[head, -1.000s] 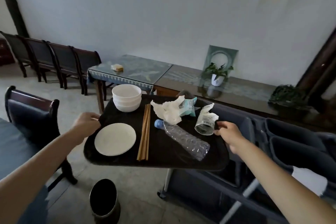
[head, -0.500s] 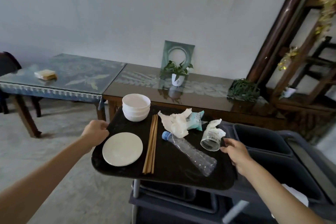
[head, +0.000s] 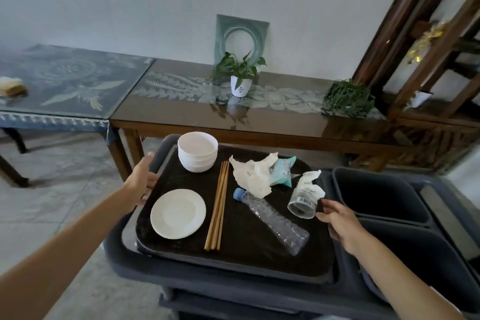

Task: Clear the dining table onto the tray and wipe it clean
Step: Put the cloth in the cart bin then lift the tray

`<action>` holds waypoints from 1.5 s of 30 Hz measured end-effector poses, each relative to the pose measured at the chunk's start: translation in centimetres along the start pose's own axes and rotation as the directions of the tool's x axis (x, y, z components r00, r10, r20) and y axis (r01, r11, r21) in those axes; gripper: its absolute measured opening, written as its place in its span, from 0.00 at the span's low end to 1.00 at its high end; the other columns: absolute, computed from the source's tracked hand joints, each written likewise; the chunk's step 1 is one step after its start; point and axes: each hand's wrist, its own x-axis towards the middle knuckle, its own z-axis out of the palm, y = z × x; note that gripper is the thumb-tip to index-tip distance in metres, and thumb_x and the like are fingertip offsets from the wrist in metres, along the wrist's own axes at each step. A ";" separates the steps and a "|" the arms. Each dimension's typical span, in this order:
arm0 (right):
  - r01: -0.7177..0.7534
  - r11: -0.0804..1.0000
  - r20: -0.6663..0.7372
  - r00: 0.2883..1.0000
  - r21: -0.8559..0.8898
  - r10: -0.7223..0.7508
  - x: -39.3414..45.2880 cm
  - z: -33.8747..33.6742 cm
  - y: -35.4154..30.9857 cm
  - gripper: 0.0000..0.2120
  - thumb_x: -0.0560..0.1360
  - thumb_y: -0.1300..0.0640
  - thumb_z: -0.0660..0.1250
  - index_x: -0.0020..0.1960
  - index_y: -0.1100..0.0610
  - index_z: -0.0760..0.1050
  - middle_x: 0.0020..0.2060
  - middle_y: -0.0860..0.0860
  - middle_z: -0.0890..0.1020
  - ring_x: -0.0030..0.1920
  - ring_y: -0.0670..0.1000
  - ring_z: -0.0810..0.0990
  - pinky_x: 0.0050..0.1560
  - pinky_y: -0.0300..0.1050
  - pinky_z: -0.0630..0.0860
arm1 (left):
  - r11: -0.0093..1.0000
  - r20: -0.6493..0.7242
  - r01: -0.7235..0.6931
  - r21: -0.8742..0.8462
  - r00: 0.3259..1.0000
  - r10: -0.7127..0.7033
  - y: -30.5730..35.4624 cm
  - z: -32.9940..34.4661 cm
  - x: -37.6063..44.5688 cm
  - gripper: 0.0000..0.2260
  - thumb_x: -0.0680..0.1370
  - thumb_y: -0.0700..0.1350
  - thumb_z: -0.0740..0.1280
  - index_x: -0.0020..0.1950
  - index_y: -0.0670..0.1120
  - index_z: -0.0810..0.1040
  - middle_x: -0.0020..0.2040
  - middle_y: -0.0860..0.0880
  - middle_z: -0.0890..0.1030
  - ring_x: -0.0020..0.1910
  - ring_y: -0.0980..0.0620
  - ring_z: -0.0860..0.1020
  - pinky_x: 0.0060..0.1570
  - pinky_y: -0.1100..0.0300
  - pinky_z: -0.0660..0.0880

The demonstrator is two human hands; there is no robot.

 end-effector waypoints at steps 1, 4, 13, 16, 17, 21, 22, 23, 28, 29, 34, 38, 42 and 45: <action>-0.012 1.000 0.013 1.000 -0.007 0.012 0.7 0.2 0.1 0.22 0.77 0.69 0.71 0.67 0.52 0.77 0.62 0.51 0.79 0.46 0.48 0.80 0.36 0.41 0.70 | 1.000 -0.003 0.007 -0.005 1.000 -0.007 0.4 0.5 0.3 0.38 0.81 0.70 0.45 0.51 0.39 0.79 0.51 0.42 0.78 0.52 0.42 0.74 0.59 0.45 0.65; -0.056 0.998 0.046 0.997 -0.009 0.056 2.7 0.7 0.4 0.21 0.76 0.70 0.71 0.65 0.52 0.77 0.58 0.51 0.81 0.44 0.48 0.79 0.36 0.41 0.70 | 0.998 -0.004 0.051 -0.025 0.999 -0.051 0.6 1.5 1.6 0.43 0.77 0.75 0.40 0.45 0.41 0.80 0.47 0.42 0.79 0.50 0.42 0.75 0.60 0.44 0.65; -0.096 0.986 0.079 0.991 -0.138 0.108 5.1 2.0 0.7 0.20 0.76 0.67 0.73 0.62 0.49 0.77 0.57 0.49 0.80 0.54 0.49 0.79 0.43 0.44 0.75 | 0.978 -0.016 0.204 0.046 0.979 -0.204 -0.6 1.9 4.9 0.56 0.70 0.80 0.35 0.64 0.38 0.80 0.64 0.36 0.78 0.65 0.34 0.74 0.70 0.36 0.64; -0.094 0.982 0.082 0.991 -0.161 0.108 5.2 2.1 0.4 0.20 0.76 0.66 0.73 0.63 0.48 0.76 0.57 0.48 0.79 0.55 0.49 0.79 0.43 0.44 0.75 | 0.978 -0.023 0.205 0.046 0.979 -0.204 -0.7 2.3 5.4 0.53 0.73 0.77 0.36 0.68 0.36 0.76 0.69 0.36 0.75 0.69 0.34 0.71 0.69 0.40 0.63; -0.096 0.980 0.089 0.990 -0.172 0.113 5.3 2.1 0.5 0.20 0.76 0.66 0.73 0.63 0.48 0.76 0.56 0.48 0.79 0.55 0.49 0.79 0.43 0.44 0.76 | 0.979 -0.028 0.200 0.043 0.980 -0.199 -1.0 2.4 5.7 0.52 0.74 0.76 0.37 0.68 0.36 0.75 0.69 0.36 0.74 0.70 0.35 0.70 0.67 0.42 0.64; -0.113 0.966 0.105 0.985 -0.233 0.140 5.4 1.8 0.5 0.16 0.78 0.61 0.73 0.64 0.51 0.76 0.55 0.50 0.81 0.54 0.50 0.81 0.45 0.46 0.80 | 0.979 -0.018 0.200 0.025 0.980 -0.200 -1.6 2.7 6.5 0.50 0.75 0.76 0.38 0.68 0.37 0.75 0.71 0.36 0.72 0.68 0.37 0.70 0.63 0.45 0.64; -0.130 0.964 0.104 0.982 -0.234 0.158 5.3 1.8 0.3 0.14 0.80 0.57 0.72 0.64 0.52 0.77 0.56 0.51 0.82 0.55 0.51 0.82 0.46 0.48 0.81 | 0.979 -0.013 0.202 0.021 0.979 -0.202 -1.7 2.7 6.6 0.50 0.75 0.76 0.38 0.69 0.37 0.74 0.72 0.36 0.72 0.70 0.37 0.69 0.65 0.44 0.64; -0.157 0.963 0.104 0.978 -0.220 0.183 5.2 1.8 0.0 0.12 0.81 0.52 0.69 0.64 0.52 0.78 0.55 0.52 0.83 0.55 0.52 0.83 0.47 0.49 0.82 | 0.979 -0.009 0.205 0.015 0.979 -0.205 -1.7 2.6 6.7 0.50 0.75 0.76 0.39 0.70 0.36 0.73 0.72 0.37 0.71 0.71 0.37 0.69 0.68 0.43 0.63; -0.300 0.954 0.133 0.945 -0.020 0.300 4.3 1.4 -1.4 0.29 0.84 0.35 0.49 0.54 0.55 0.79 0.51 0.56 0.83 0.52 0.57 0.82 0.45 0.53 0.79 | 0.976 0.021 0.216 -0.032 0.976 -0.216 -2.4 1.5 6.9 0.52 0.73 0.79 0.41 0.69 0.36 0.74 0.71 0.37 0.74 0.69 0.37 0.71 0.66 0.42 0.65; -0.308 0.951 0.127 0.944 0.001 0.305 4.2 1.2 -1.4 0.32 0.84 0.34 0.47 0.55 0.56 0.79 0.51 0.56 0.83 0.52 0.57 0.82 0.45 0.53 0.79 | 0.972 0.034 0.227 -0.053 0.974 -0.225 -2.5 1.2 6.8 0.53 0.72 0.80 0.41 0.69 0.36 0.74 0.71 0.37 0.74 0.70 0.37 0.71 0.68 0.41 0.64; -0.288 0.957 0.100 0.954 0.044 0.282 3.8 1.1 -1.4 0.36 0.83 0.31 0.43 0.69 0.55 0.77 0.51 0.57 0.82 0.51 0.59 0.81 0.45 0.55 0.78 | 0.968 0.095 0.242 -0.067 0.967 -0.235 -2.2 1.2 6.1 0.53 0.73 0.79 0.42 0.73 0.35 0.70 0.75 0.37 0.70 0.75 0.37 0.67 0.74 0.39 0.59; -0.241 0.966 0.074 0.969 0.090 0.235 2.9 1.5 -0.8 0.37 0.82 0.30 0.44 0.73 0.52 0.75 0.59 0.63 0.80 0.59 0.64 0.79 0.64 0.63 0.76 | 0.987 0.073 0.161 0.009 0.984 -0.161 -3.0 2.6 5.4 0.51 0.73 0.78 0.42 0.78 0.39 0.66 0.78 0.39 0.67 0.77 0.39 0.64 0.76 0.40 0.57; -0.174 0.974 0.034 0.985 0.144 0.171 1.3 2.3 0.0 0.37 0.81 0.28 0.43 0.75 0.50 0.73 0.72 0.66 0.73 0.72 0.66 0.72 0.73 0.61 0.68 | 0.996 0.061 0.086 0.033 0.994 -0.088 -4.1 2.7 4.5 0.55 0.68 0.82 0.42 0.78 0.43 0.66 0.80 0.41 0.64 0.79 0.39 0.60 0.78 0.40 0.53; -0.110 0.981 -0.005 0.994 0.162 0.112 -0.6 2.8 0.1 0.36 0.82 0.30 0.42 0.78 0.49 0.70 0.75 0.65 0.70 0.76 0.64 0.68 0.76 0.61 0.63 | 0.997 0.069 0.035 0.065 0.997 -0.040 -5.6 1.8 4.8 0.65 0.53 0.89 0.48 0.78 0.46 0.68 0.79 0.44 0.65 0.79 0.41 0.61 0.78 0.40 0.53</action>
